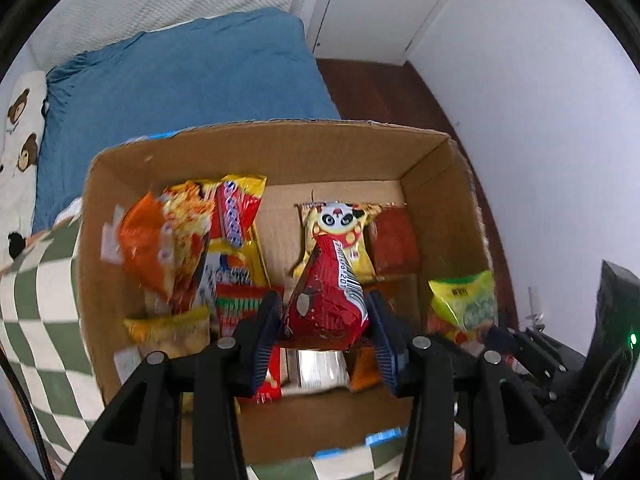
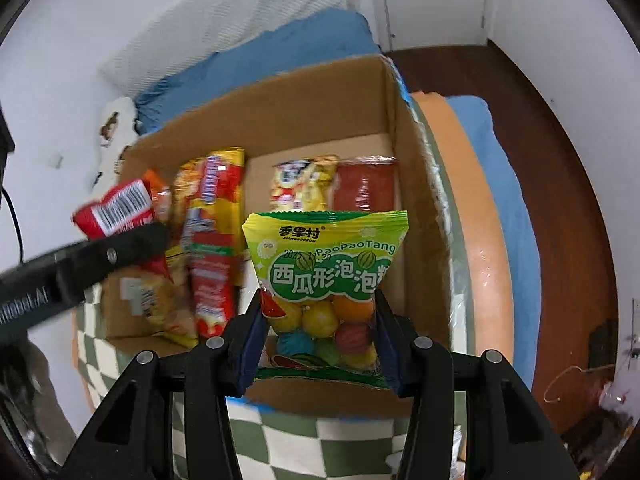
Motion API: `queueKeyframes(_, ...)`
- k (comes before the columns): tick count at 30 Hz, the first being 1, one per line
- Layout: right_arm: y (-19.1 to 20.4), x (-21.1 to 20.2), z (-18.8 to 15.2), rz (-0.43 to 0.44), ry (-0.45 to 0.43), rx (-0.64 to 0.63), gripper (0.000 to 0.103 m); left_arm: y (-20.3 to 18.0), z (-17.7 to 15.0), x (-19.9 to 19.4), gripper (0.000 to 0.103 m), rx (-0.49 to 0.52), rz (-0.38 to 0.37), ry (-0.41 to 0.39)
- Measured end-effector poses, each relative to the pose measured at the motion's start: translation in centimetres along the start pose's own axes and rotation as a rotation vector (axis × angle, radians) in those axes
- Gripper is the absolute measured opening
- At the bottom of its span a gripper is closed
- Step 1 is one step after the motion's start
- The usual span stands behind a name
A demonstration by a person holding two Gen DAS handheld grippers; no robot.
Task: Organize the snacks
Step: 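Carry both packets into the box and open both tools to release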
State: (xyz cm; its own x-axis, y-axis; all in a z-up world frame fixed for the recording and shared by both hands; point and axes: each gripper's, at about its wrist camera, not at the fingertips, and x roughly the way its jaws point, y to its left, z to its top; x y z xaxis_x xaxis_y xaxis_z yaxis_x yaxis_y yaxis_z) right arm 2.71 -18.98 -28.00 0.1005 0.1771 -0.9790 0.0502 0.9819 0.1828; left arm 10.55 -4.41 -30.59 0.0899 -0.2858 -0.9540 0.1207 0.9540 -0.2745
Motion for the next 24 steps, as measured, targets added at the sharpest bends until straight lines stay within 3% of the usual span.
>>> queueKeyframes(5, -1.0, 2.5, 0.2, -0.008, 0.054, 0.051, 0.053, -0.2, 2.0, 3.5, 0.045, 0.004, 0.014, 0.086)
queueKeyframes(6, -1.1, 3.0, 0.3, -0.025, 0.06, 0.053, 0.059, 0.0, 2.6, 4.2, 0.048, 0.001, 0.023, 0.092)
queueKeyframes(8, -1.2, 3.4, 0.4, -0.008, 0.058, 0.065, 0.066, 0.0, 3.2, 4.8, 0.073, 0.006, 0.047, 0.09)
queueKeyframes(9, -1.2, 3.5, 0.4, 0.0, 0.062, 0.069, 0.072, 0.1, 3.4, 5.0, 0.077, 0.008, 0.053, 0.086)
queueKeyframes(16, 0.2, 3.8, 0.4, -0.032, 0.058, 0.028, 0.086, 0.7, 3.1, 4.9, 0.079, -0.008, 0.061, 0.069)
queueKeyframes(24, 1.2, 2.0, 0.4, -0.088, -0.01, 0.004, 0.087, 1.6, 0.1, 1.2, 0.079, -0.02, 0.104, -0.036)
